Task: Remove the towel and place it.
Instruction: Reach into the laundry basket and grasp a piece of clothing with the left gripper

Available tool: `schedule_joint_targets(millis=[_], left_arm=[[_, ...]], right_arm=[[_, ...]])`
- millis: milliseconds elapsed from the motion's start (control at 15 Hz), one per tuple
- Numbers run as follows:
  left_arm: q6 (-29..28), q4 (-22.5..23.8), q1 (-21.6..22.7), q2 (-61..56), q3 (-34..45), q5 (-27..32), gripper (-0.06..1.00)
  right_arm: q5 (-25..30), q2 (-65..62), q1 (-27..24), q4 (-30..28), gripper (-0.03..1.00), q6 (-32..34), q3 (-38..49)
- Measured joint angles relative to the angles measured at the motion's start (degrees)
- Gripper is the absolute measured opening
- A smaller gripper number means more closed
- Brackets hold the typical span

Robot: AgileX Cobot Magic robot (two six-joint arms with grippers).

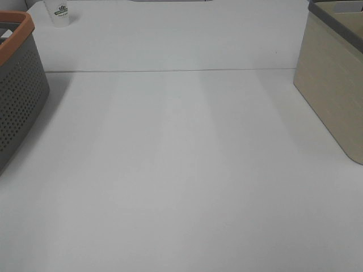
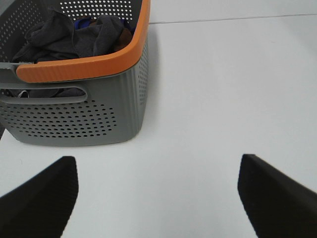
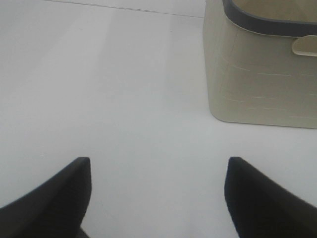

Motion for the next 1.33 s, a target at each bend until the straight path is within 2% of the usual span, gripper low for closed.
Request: schedule_joint_targets(millis=[733, 1333], left_arm=[[0.0, -0.3, 0.0, 0.0, 0.0, 0.0, 0.82], [-2.4, -0.4, 0.0, 0.0, 0.0, 0.0, 0.82]], right_arm=[[0.0, 0.0, 0.0, 0.0, 0.74, 0.0, 0.0], [0.0, 0.0, 0.0, 0.0, 0.74, 0.0, 0.0]])
